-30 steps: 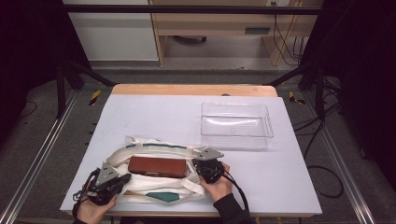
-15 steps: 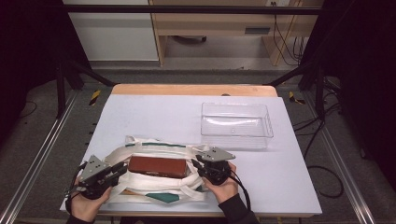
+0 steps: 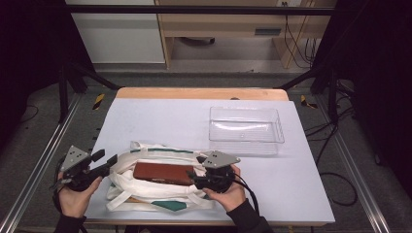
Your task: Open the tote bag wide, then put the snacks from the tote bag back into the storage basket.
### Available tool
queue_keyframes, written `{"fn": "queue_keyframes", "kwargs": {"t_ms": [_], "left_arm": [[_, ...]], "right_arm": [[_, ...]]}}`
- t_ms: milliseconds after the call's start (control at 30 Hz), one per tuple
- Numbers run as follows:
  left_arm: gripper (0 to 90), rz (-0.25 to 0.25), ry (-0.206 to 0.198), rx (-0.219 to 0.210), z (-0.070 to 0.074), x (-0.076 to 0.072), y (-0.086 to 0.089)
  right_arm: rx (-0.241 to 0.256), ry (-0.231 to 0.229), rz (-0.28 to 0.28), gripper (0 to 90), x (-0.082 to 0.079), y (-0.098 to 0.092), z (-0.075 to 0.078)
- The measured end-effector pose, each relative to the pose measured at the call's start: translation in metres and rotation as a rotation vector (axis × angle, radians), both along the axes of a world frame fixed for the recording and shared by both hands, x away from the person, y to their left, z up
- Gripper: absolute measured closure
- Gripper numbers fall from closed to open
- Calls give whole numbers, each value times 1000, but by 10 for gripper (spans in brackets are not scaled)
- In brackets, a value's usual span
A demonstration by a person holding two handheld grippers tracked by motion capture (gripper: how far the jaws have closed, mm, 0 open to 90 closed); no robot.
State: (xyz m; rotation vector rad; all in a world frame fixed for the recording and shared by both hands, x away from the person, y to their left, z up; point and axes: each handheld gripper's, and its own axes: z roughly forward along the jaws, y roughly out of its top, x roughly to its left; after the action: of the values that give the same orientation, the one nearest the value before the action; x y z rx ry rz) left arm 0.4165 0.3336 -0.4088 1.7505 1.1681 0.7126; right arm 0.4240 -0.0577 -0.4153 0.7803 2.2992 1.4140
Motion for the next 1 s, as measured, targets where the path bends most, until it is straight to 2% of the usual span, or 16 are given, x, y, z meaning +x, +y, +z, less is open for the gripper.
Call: {"fn": "queue_keyframes", "kwargs": {"t_ms": [33, 133, 300, 400, 433, 467, 533, 567, 600, 633, 700, 733, 767, 900, 1000], "left_arm": [[443, 4, 21, -9, 0, 7, 3], [432, -3, 37, -13, -1, 11, 3], [450, -45, 73, 2, -8, 24, -4], [472, -49, 93, 11, -12, 28, -5], [527, -51, 107, 14, -16, 30, -5], [551, -51, 107, 14, -16, 30, -5], [586, -54, 139, 24, -22, 33, -4], [644, -52, 166, 21, -28, 35, -3], [662, -52, 166, 21, -28, 35, -3], [688, -55, 185, 20, -32, 36, -2], [709, -57, 191, 15, -33, 37, -3], [765, -60, 191, 15, -34, 37, -4], [773, -59, 188, 31, -33, 36, -6], [796, -52, 186, 29, -34, 37, -8], [806, -52, 185, 27, -34, 38, -8]], "right_arm": [[-6, 3, 5, 407, 1, 3, 0], [-17, 12, 8, 373, 3, 8, -3], [-38, 34, 23, 341, 7, 15, -8], [-46, 45, 31, 335, 9, 18, -10], [-56, 50, 40, 327, 11, 22, -13], [-56, 50, 40, 327, 11, 22, -13], [-68, 57, 49, 315, 11, 26, -16], [-91, 61, 65, 298, 12, 29, -19], [-105, 63, 69, 291, 12, 31, -20], [-118, 61, 74, 286, 12, 32, -22], [-125, 64, 77, 282, 12, 32, -23], [-139, 74, 89, 266, 14, 34, -27], [-144, 69, 89, 258, 14, 34, -28], [-131, 53, 97, 263, 16, 37, -30], [-140, 62, 95, 265, 20, 38, -33]]}}
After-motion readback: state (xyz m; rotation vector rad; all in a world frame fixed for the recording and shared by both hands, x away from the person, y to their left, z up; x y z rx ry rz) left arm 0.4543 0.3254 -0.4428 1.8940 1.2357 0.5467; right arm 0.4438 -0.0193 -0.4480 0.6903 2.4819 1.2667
